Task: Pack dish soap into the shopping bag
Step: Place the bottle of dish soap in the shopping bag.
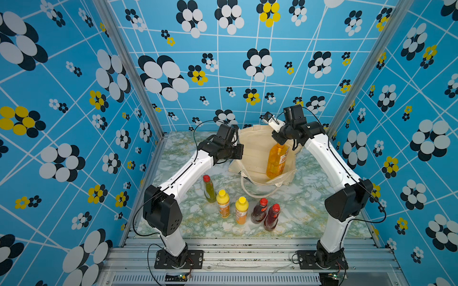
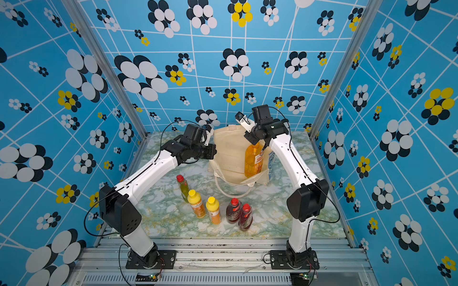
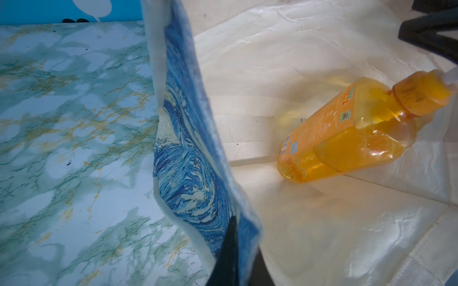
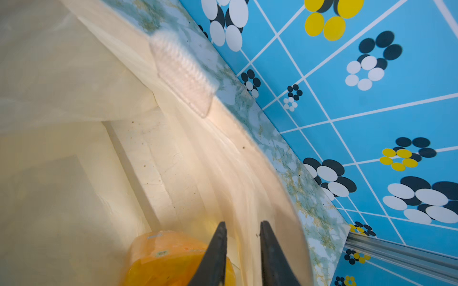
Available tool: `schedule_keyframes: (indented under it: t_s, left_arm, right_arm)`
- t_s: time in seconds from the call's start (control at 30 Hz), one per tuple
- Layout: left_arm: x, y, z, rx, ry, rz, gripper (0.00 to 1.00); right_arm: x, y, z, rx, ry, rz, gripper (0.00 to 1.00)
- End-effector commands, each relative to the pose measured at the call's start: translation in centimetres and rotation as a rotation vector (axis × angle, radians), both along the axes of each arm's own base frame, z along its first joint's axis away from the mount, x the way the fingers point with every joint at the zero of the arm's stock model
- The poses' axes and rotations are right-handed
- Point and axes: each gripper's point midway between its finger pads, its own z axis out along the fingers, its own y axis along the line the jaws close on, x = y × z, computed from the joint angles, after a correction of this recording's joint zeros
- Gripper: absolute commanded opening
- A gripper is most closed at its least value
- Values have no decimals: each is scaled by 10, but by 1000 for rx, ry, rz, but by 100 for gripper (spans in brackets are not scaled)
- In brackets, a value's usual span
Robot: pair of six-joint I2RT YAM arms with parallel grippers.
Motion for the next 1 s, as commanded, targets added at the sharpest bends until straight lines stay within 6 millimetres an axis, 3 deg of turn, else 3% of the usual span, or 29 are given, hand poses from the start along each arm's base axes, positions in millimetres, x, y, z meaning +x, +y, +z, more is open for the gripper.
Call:
schedule_keyframes:
  t_s: [0.0,0.13,0.4,0.67,0.83,0.97]
  left_arm:
    - [3,15,17,29,-35,27,0]
    - [5,25,20,37,-39,67,0]
    - [9,43,26,50,-61,154,0]
    - [15,58,36,40,-114,256,0]
    - [13,59,46,7,-138,268,0]
    - [13,59,45,3,-132,270,0]
  right_arm:
    - [-3,-5,97,34,-336,48,0]
    - [-9,-14,92,19,-318,62,0]
    - [-7,-35,57,-95,-217,40,0]
    - [-7,-52,51,-151,-164,36,0]
    - [-8,-48,51,-145,-133,51,0]
    - [-7,-43,29,-129,-103,48,0]
